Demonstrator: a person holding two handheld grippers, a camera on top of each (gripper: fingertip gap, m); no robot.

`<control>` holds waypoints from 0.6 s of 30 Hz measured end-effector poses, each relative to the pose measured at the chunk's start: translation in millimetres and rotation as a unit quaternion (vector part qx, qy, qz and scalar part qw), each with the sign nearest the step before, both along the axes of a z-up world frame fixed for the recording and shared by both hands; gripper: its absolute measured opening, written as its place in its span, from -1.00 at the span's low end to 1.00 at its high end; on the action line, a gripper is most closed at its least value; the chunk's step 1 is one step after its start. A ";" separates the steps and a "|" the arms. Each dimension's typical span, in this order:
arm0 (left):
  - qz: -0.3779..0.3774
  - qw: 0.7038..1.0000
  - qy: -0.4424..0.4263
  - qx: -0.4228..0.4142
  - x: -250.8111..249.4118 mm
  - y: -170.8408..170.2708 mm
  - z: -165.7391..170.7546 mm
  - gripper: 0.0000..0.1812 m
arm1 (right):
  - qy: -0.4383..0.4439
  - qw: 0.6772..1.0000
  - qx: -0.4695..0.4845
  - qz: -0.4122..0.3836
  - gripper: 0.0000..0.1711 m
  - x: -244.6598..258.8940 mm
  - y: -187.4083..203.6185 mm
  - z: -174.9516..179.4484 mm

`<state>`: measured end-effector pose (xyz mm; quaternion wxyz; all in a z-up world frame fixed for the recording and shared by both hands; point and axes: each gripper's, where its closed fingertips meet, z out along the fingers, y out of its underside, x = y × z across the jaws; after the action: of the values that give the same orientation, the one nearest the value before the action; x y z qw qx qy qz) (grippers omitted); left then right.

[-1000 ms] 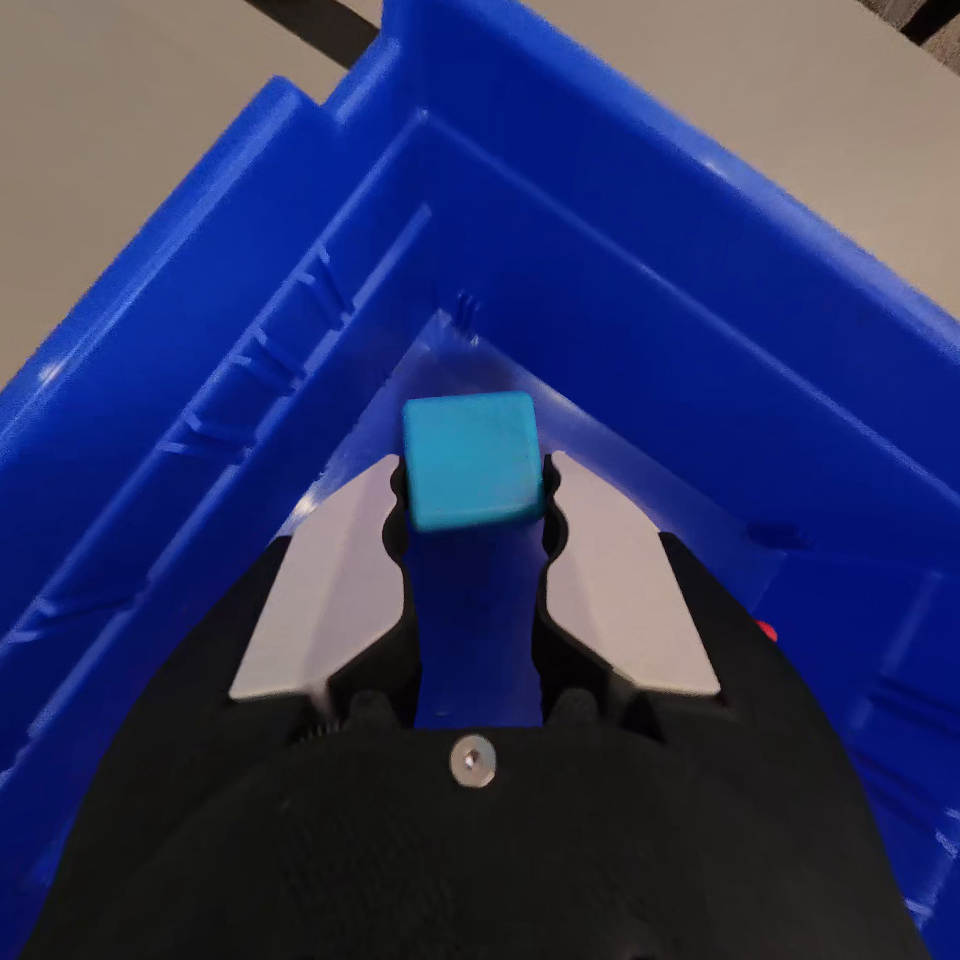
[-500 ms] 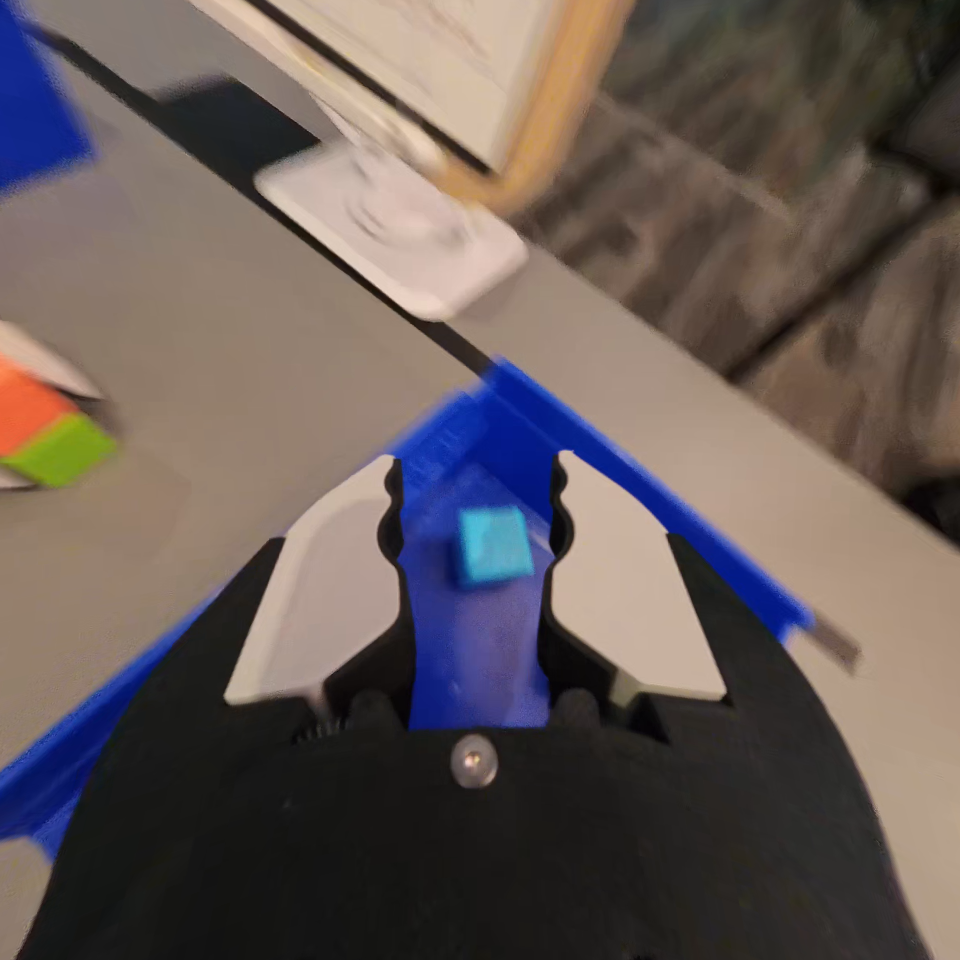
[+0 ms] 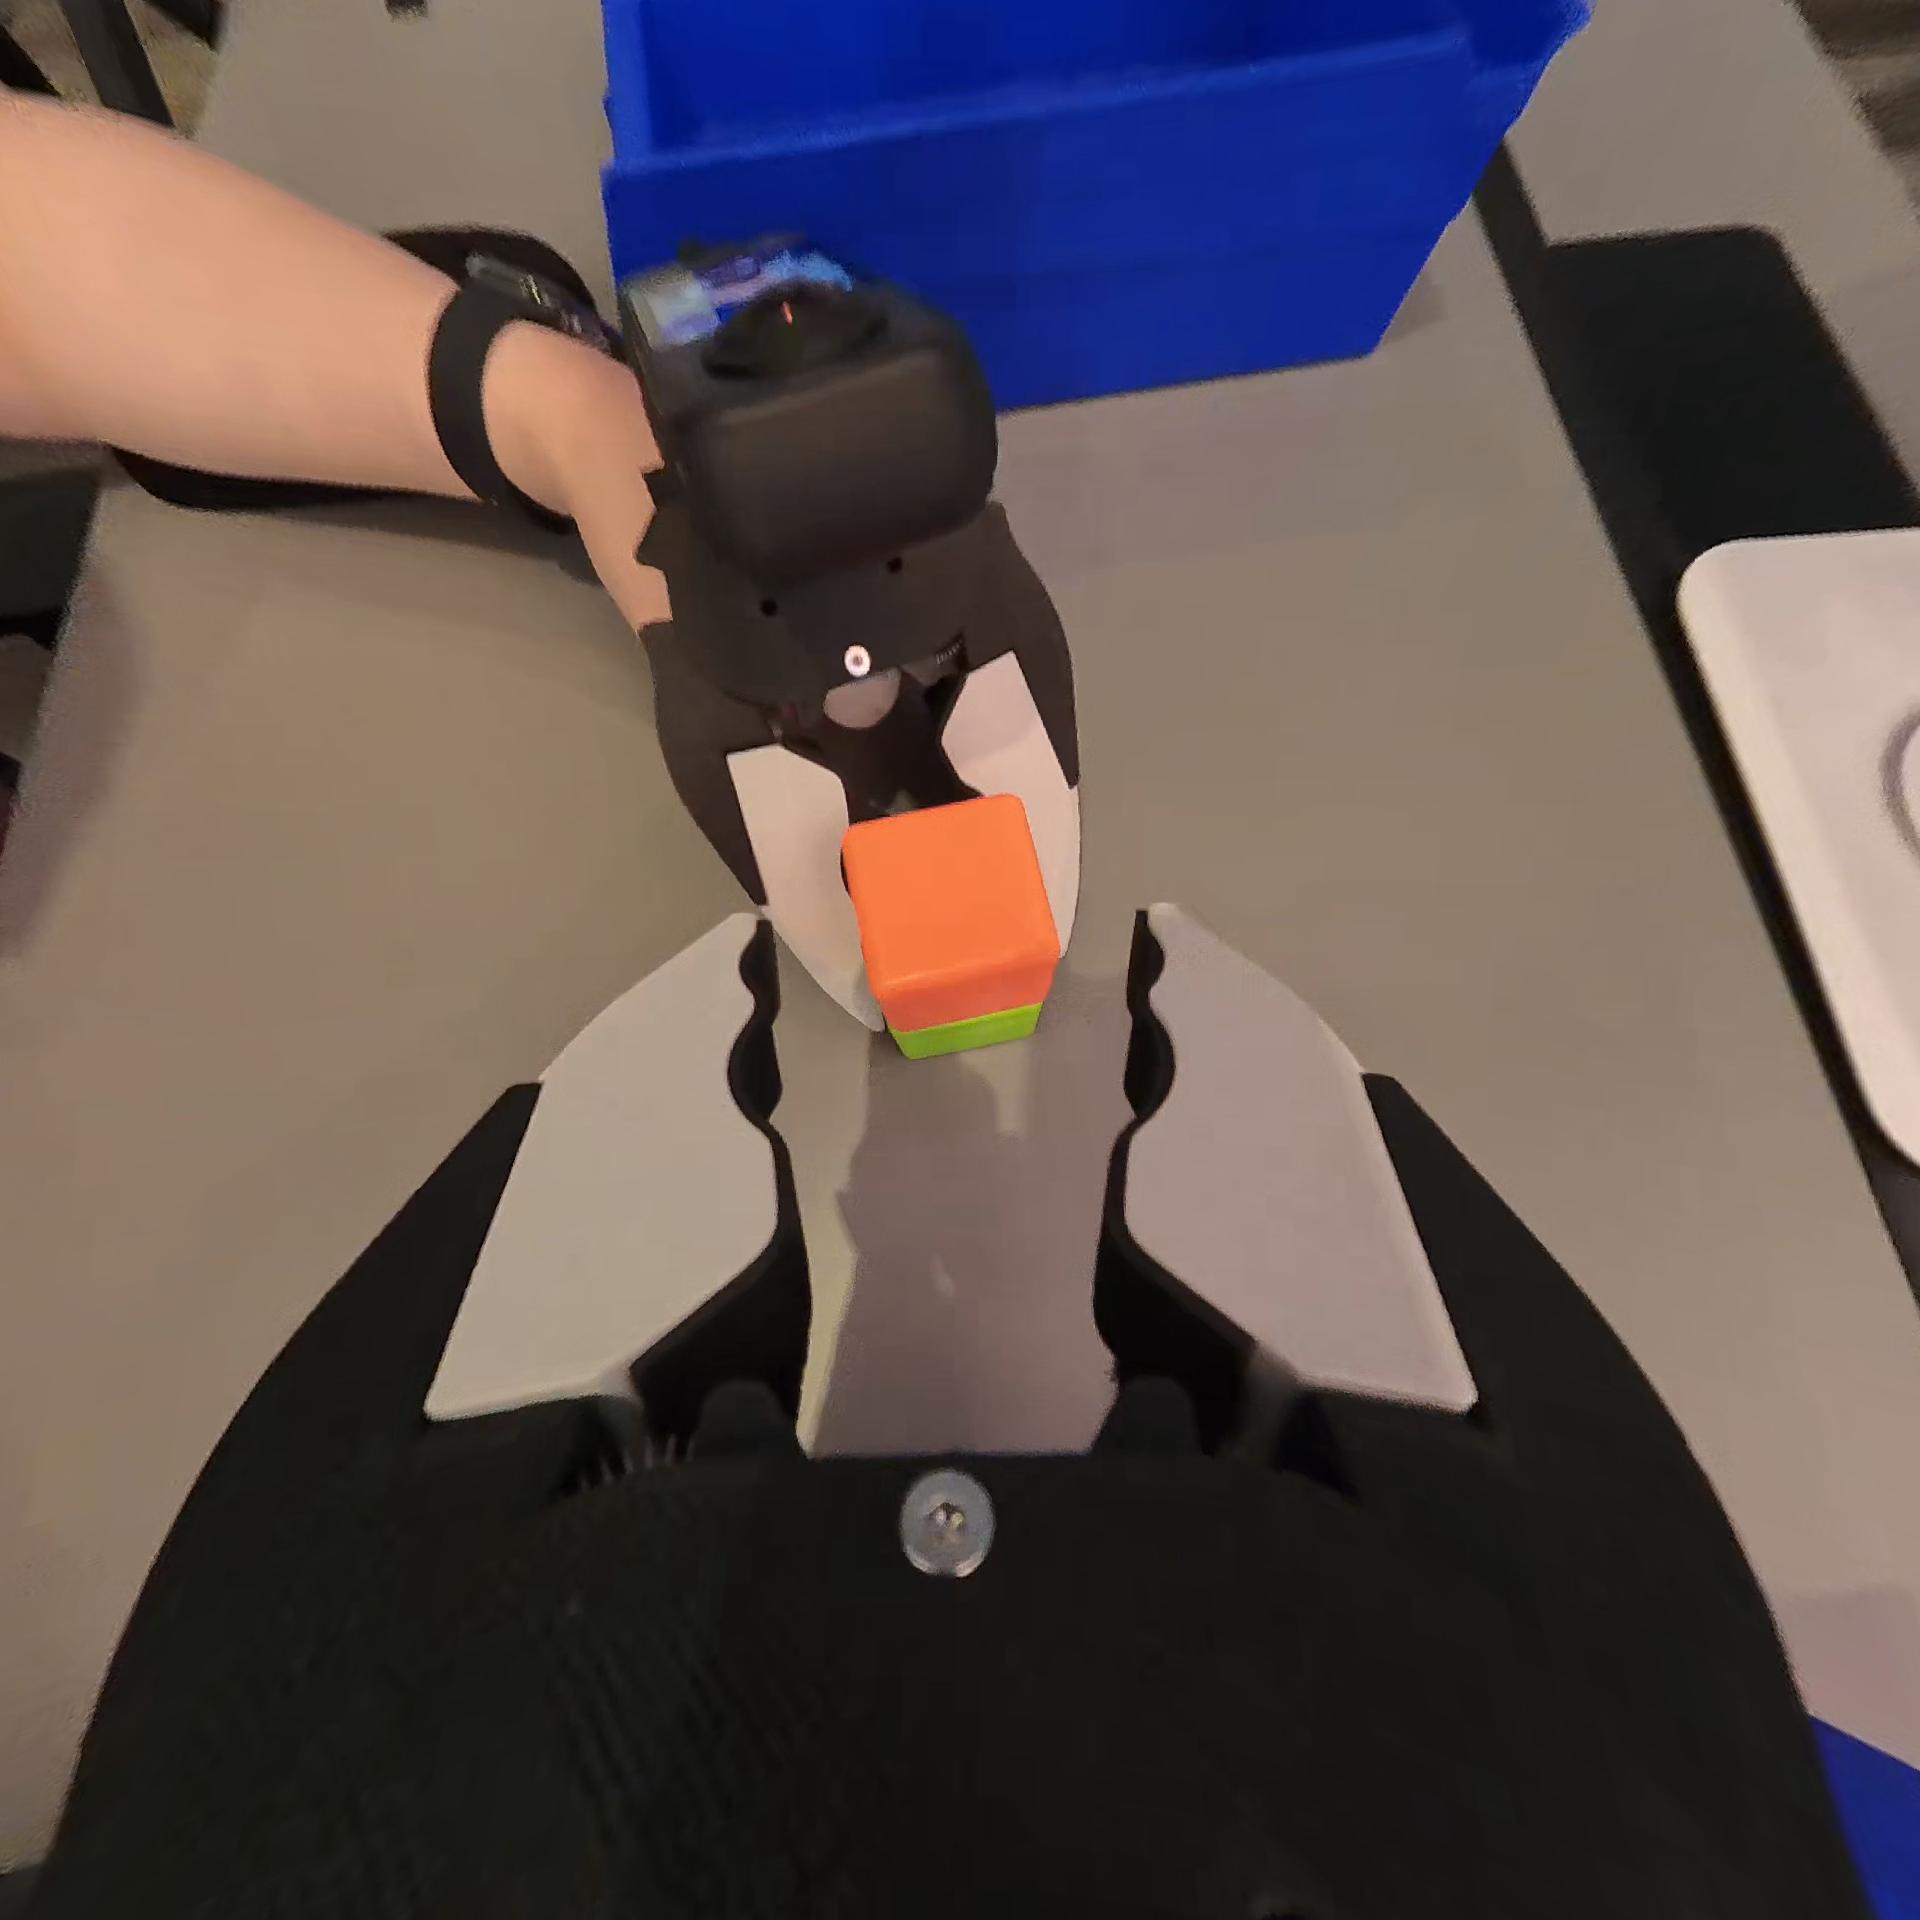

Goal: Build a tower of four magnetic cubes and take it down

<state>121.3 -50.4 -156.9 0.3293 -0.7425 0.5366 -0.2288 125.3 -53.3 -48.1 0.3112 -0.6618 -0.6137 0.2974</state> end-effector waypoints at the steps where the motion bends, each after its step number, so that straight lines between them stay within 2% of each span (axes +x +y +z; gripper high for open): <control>1: -0.001 1.000 0.000 0.000 -0.1 -0.4 0.0 -0.42 | -0.013 1.000 -0.001 0.002 -0.23 -2.0 -0.4 -7.1; 11: -0.012 1.000 0.001 0.001 0.3 -3.5 0.1 -0.42 | -0.063 0.998 0.007 0.021 -0.28 -19.0 -5.2 -41.1; 15: -0.017 1.000 0.001 0.001 0.7 -5.0 0.2 -0.42 | -0.086 0.996 0.018 0.022 -0.40 -20.9 -4.8 -51.4; 18: -0.020 1.000 0.001 0.000 0.7 -6.1 0.0 -0.42 | -0.093 0.995 0.028 0.027 -0.41 -21.0 -5.1 -53.9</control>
<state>122.0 -56.4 -156.9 0.3241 -0.7318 0.5516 -0.2347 104.3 -58.4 -102.0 0.2631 -0.6608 -0.6658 0.2257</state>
